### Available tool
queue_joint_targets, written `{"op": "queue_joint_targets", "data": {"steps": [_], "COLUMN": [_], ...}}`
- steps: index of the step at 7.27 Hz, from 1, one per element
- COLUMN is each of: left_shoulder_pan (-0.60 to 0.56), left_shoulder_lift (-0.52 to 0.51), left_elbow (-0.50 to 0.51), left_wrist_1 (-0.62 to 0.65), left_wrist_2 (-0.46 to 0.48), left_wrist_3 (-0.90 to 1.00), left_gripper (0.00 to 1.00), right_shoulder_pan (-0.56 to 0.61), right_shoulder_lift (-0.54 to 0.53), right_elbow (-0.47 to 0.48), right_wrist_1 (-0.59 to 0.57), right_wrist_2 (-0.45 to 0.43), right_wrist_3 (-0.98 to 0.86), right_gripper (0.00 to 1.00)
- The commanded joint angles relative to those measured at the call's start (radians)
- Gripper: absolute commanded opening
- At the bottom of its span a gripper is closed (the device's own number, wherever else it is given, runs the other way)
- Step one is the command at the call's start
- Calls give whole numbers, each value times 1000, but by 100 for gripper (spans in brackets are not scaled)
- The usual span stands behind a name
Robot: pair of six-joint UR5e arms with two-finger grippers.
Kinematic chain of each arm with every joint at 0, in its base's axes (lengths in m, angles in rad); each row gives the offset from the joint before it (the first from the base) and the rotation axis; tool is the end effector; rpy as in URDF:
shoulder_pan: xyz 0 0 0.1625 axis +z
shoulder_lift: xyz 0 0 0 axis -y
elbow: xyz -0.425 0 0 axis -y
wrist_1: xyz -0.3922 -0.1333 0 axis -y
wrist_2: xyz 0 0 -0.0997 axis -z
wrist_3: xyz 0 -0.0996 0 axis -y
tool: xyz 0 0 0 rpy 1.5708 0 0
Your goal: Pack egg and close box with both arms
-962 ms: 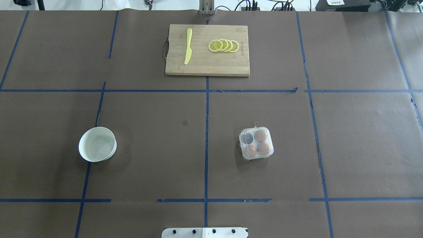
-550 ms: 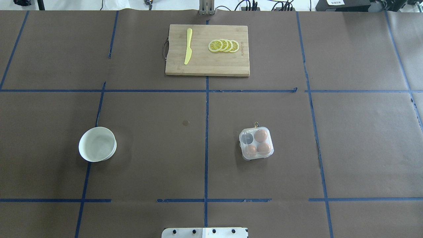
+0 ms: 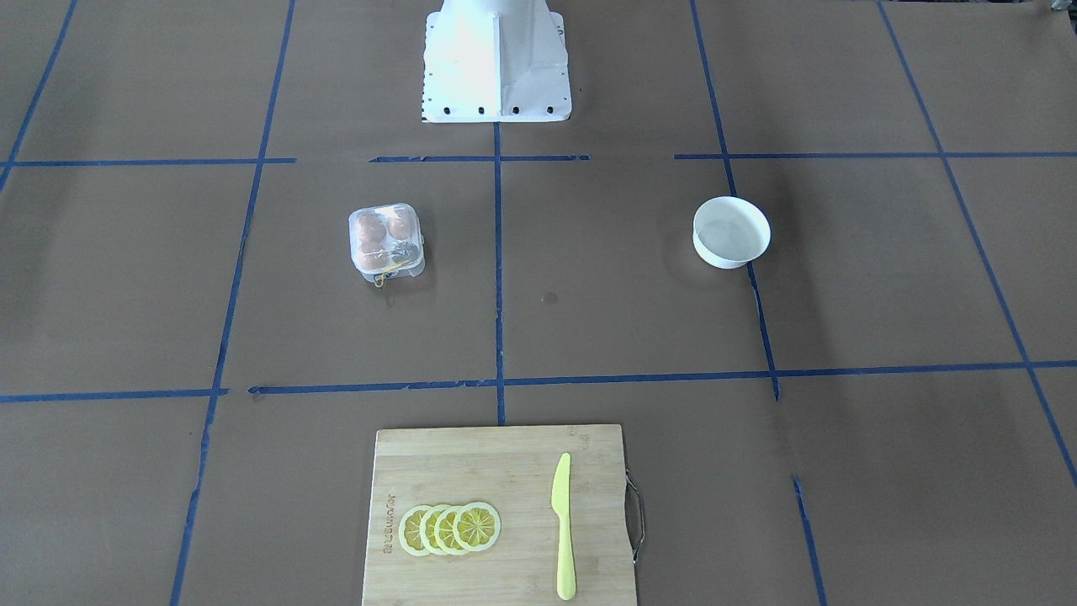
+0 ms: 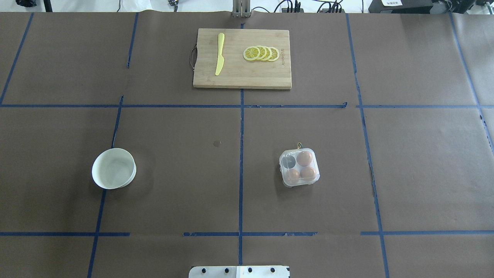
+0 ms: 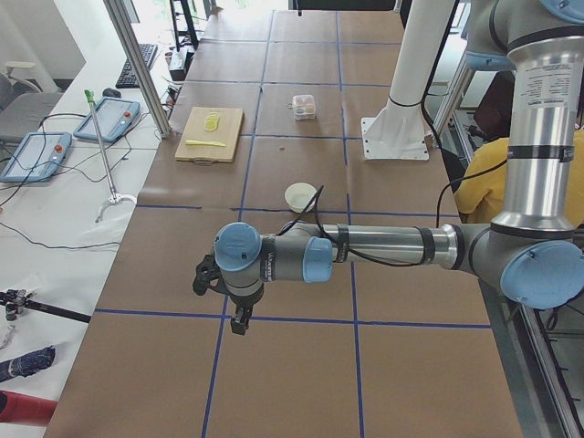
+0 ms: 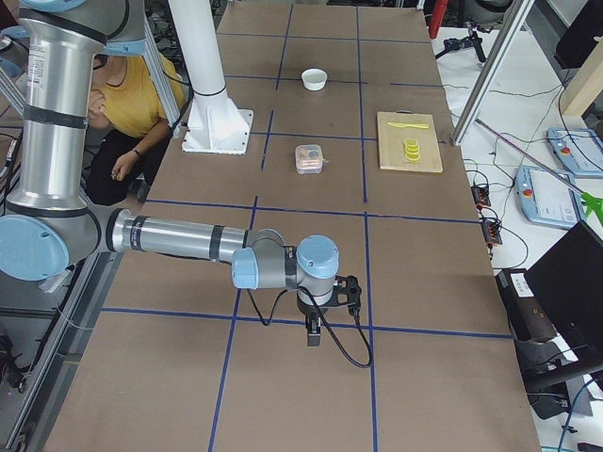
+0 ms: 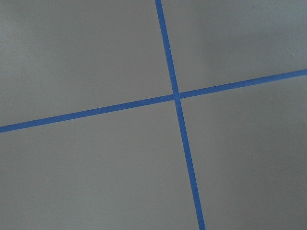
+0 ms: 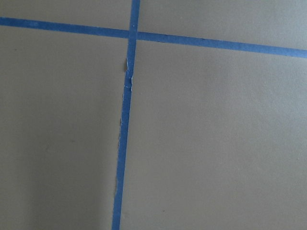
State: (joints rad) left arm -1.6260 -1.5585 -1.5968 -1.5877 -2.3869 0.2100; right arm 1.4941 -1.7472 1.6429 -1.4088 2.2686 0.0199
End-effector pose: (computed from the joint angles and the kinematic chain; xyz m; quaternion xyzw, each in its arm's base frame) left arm -0.0876 -0.4846 0.6472 0.0664 0.3914 0.0770 0.9146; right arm 0.0370 -0.4235 0.6922 0.0106 -0.3426 -0.0365 0.9387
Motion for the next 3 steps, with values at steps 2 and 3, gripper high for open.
{"op": "queue_joint_targets", "data": {"steps": [2, 3], "left_shoulder_pan": [0, 0], "left_shoulder_lift": [0, 2], "left_elbow": [1, 1], "left_wrist_1": [0, 0], "left_wrist_2": [2, 2], "left_wrist_3": [0, 0], "left_gripper": [100, 100], "right_shoulder_pan": [-2, 0], "right_shoulder_lift": [0, 0], "right_elbow": [0, 0], "right_wrist_1": [2, 2], "right_wrist_2": [2, 9], "right_wrist_3": [-3, -3], "right_gripper": [100, 100]}}
